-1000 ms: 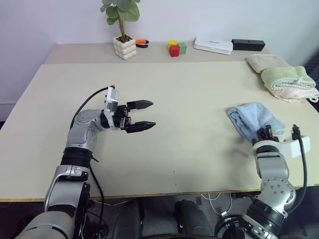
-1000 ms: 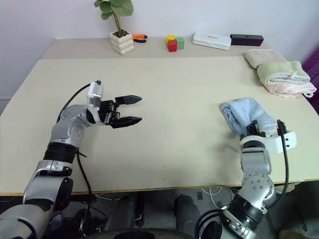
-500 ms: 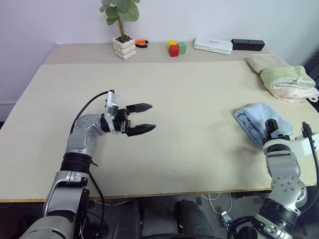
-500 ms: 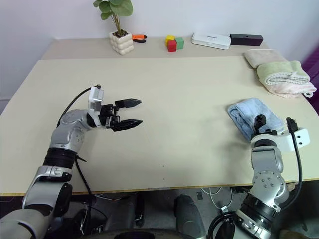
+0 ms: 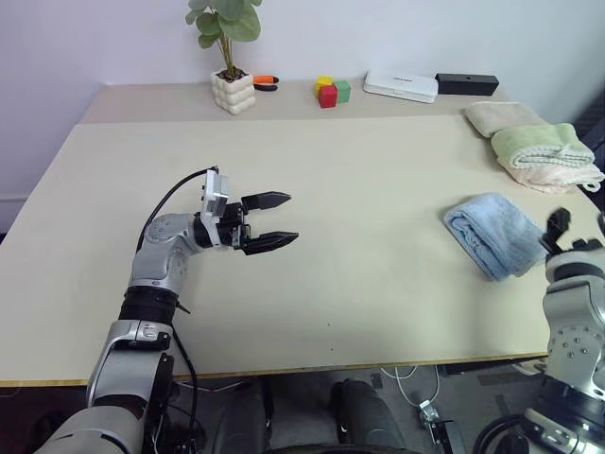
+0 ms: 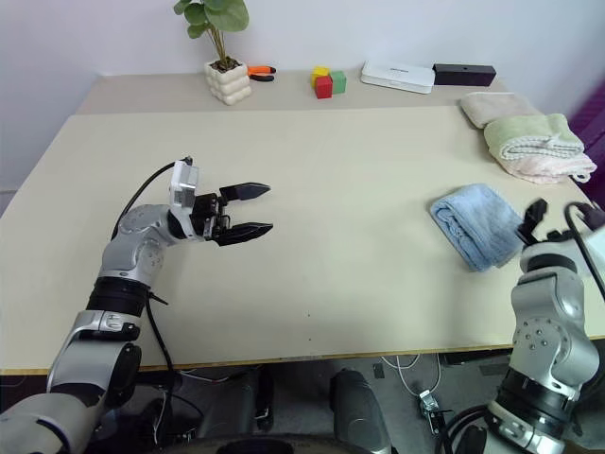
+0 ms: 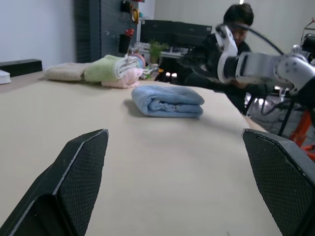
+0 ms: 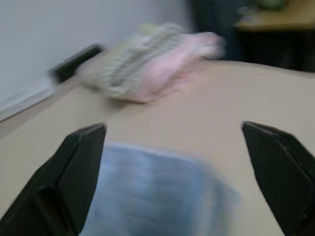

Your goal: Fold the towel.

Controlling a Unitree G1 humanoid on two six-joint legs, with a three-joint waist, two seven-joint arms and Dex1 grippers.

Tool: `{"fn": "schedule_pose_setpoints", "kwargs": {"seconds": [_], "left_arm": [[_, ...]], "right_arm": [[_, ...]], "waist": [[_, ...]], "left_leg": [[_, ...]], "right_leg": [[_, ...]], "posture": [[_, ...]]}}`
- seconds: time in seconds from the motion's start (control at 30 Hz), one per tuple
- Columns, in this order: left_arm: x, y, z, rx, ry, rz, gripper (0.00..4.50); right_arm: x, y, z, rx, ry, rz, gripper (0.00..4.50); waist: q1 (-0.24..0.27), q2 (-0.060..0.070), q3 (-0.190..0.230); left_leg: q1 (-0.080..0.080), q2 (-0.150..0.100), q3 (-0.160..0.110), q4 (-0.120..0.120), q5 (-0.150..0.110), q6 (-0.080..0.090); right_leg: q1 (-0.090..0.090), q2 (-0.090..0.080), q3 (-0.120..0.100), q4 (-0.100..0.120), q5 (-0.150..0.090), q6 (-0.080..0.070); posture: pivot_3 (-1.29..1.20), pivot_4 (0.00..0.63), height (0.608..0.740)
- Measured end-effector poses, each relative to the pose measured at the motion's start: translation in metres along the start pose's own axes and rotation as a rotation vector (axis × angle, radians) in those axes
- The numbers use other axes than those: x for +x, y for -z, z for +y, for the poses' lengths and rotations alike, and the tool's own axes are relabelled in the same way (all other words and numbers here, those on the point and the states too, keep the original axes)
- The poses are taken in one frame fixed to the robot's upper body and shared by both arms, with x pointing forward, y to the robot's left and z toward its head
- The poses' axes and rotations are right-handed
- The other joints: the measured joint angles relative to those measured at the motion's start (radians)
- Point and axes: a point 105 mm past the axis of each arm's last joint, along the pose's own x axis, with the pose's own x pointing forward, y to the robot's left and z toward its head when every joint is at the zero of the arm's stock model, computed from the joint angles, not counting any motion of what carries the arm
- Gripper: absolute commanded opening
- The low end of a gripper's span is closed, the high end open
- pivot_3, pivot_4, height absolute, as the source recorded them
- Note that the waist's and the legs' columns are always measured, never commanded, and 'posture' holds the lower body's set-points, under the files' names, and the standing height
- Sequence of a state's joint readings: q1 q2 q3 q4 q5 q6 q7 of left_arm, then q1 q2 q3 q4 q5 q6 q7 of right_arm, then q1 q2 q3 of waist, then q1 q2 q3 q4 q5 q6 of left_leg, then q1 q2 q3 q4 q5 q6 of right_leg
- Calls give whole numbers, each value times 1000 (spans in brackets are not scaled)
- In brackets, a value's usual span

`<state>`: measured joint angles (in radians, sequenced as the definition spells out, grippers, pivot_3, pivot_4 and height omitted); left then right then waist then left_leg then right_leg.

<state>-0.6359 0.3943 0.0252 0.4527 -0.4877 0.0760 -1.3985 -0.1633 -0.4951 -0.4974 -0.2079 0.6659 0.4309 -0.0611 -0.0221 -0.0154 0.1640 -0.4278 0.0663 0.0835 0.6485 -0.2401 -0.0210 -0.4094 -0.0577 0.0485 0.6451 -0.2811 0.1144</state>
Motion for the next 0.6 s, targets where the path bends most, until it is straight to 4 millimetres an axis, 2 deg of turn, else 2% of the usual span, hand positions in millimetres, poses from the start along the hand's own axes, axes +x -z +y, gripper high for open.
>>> {"fn": "schedule_pose_setpoints", "kwargs": {"seconds": [0.07, 0.1, 0.13, 0.27, 0.43, 0.5, 0.6], "left_arm": [[-5, -1, 3, 18, -18, 18, 4500], [-9, -2, 4, 28, -27, 28, 4500], [-13, -3, 5, 36, -37, 37, 4500], [-38, -3, 8, 59, -103, 87, 4500], [-58, 10, -8, 43, -162, 129, 4500], [-62, 10, -14, 49, -176, 141, 4500], [-74, 10, -25, 43, -210, 165, 4500]], "right_arm": [[-7, -6, 55, -152, -365, -3, 4462], [-17, -5, 76, -194, -522, 1, 4462], [-24, -1, 88, -217, -629, 12, 4462], [-43, 2, 108, -237, -916, 54, 4462], [-79, 11, 124, -322, -1299, 154, 4462], [-84, 16, 129, -316, -1379, 182, 4462], [-77, 17, 135, -332, -1428, 181, 4462]], "waist": [[3, 0, 0], [5, -1, 0], [9, -1, 0], [11, -1, 0], [12, -3, 1], [11, -3, 2], [4, -3, 2]], "left_leg": [[0, 1, -3, -1, 0, 0], [0, 1, -4, -1, 0, 0], [0, 1, -5, -1, 0, 0], [-1, 0, -3, 0, 0, 0], [0, 0, -4, 1, 0, 0], [0, 1, -4, 2, 0, 0], [1, 1, -3, 2, 0, 0]], "right_leg": [[0, 2, -1, 0, -1, 0], [1, 3, -2, 0, -2, 0], [1, 3, -2, 0, -2, 0], [2, 1, -1, 0, -2, 0], [3, 1, -2, 0, -2, 0], [3, 1, -2, 0, -2, 0], [3, 0, -1, 1, -3, -3]], "posture": [[0, 150, 735], [0, 150, 735], [0, 150, 735], [0, 150, 735], [0, 150, 735], [0, 150, 735], [0, 150, 735]]}}
